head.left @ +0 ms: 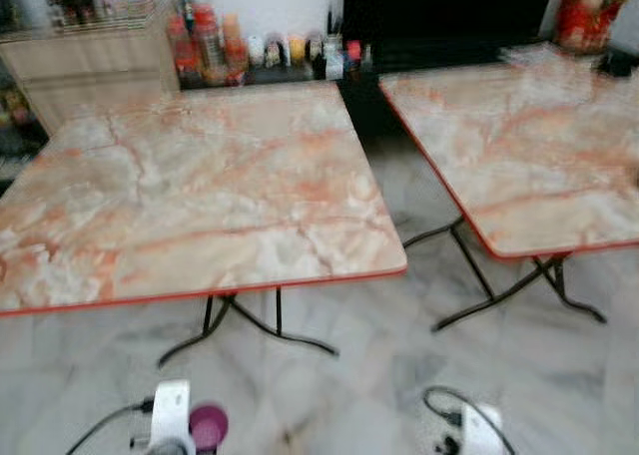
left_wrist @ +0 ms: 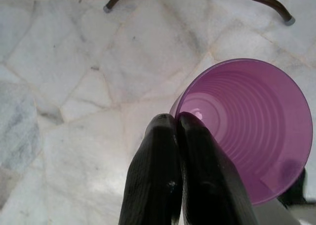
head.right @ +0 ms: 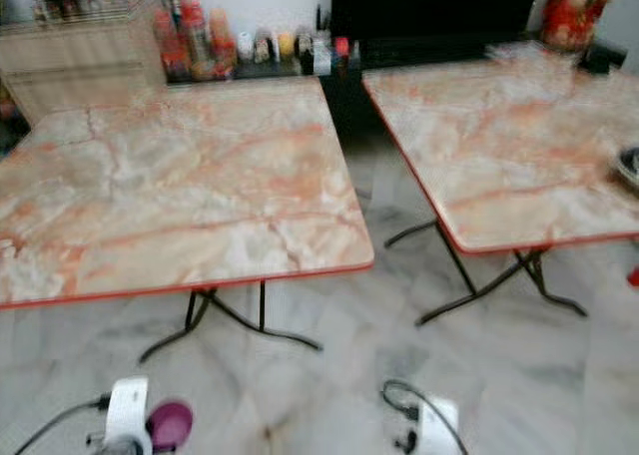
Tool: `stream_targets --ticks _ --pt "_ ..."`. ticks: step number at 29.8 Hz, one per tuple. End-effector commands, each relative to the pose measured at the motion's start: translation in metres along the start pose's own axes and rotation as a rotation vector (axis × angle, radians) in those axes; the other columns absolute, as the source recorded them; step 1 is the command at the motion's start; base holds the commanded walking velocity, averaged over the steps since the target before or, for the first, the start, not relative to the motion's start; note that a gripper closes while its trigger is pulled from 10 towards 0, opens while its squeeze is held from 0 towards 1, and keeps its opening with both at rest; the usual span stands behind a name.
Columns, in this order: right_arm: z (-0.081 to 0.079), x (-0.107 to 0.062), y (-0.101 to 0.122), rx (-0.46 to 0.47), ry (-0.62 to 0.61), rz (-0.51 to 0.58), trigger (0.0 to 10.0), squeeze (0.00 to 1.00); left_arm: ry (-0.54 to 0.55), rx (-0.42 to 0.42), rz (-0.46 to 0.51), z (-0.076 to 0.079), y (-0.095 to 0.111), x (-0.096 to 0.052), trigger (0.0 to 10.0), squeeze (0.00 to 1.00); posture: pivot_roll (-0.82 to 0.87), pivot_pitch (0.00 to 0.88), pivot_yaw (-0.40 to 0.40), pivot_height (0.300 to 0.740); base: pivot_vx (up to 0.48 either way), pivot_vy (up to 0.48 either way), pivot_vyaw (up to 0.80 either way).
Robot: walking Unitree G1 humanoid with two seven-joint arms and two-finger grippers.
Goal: Setting the table
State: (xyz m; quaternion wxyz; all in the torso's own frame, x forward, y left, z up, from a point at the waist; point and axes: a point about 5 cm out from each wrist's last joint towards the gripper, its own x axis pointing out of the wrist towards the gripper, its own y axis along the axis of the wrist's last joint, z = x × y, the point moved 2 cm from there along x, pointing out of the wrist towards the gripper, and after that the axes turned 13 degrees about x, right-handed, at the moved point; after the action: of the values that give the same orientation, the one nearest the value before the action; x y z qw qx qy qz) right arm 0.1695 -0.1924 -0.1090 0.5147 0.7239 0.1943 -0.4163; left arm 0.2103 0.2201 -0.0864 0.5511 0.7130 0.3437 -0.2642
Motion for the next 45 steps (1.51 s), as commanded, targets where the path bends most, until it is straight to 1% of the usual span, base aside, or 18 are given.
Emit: stream_targets --ticks 1,4,6,10,18,20,25,33,45 --pt "0.006 0.0006 0.0064 -0.007 -0.014 0.022 10.0 0.0 -0.006 0.01 0.007 0.0024 0.0042 0.0007 10.0 0.0 -0.07 0.0 0.04 0.74 0.0 -0.386 0.76" --pt "0.0063 0.0006 0.0062 0.019 -0.021 0.022 10.0 0.0 -0.01 0.011 0.006 0.0028 0.0033 0.0005 10.0 0.0 -0.06 0.0 0.039 0.74 0.0 -0.357 0.24" --pt "0.0062 0.0006 0.006 0.018 -0.02 0.021 10.0 0.0 -0.01 0.012 0.003 0.0029 0.0021 0.0003 10.0 0.0 -0.06 0.0 0.038 0.74 0.0 -0.285 0.0" --pt "0.0067 0.0004 0.0048 0.015 -0.021 0.017 10.0 0.0 -0.051 -0.012 0.003 0.0078 0.0007 -0.0001 10.0 0.0 -0.06 0.0 0.037 0.74 0.0 0.0 0.0" --pt "0.0042 0.001 0.0069 0.019 -0.005 0.018 10.0 0.0 -0.049 -0.014 0.003 0.0088 0.0007 -0.0002 10.0 0.0 -0.07 0.0 0.037 0.74 0.0 0.0 0.0" --pt "0.0043 0.0011 0.0073 0.019 -0.004 0.019 10.0 0.0 -0.048 -0.004 0.003 0.0087 0.001 -0.0001 10.0 0.0 -0.07 0.0 0.037 0.74 0.0 0.0 0.0" --pt "0.0045 0.0015 0.008 -0.021 0.0 0.012 10.0 0.0 -0.048 0.002 0.0 0.0088 0.0021 0.0002 10.0 0.0 -0.07 0.0 0.036 0.74 0.329 0.0 0.0" --pt "0.0026 0.0015 0.0084 -0.006 0.004 0.018 10.0 0.0 -0.054 0.009 0.0 0.0085 0.0027 0.0004 10.0 0.0 -0.07 0.0 0.04 0.74 0.386 0.0 0.0" --pt "0.0054 0.0011 0.0069 -0.009 -0.003 0.011 10.0 0.0 -0.061 0.007 0.002 0.01 0.0028 0.0003 10.0 0.0 -0.08 0.0 0.039 0.74 0.405 0.0 0.0"
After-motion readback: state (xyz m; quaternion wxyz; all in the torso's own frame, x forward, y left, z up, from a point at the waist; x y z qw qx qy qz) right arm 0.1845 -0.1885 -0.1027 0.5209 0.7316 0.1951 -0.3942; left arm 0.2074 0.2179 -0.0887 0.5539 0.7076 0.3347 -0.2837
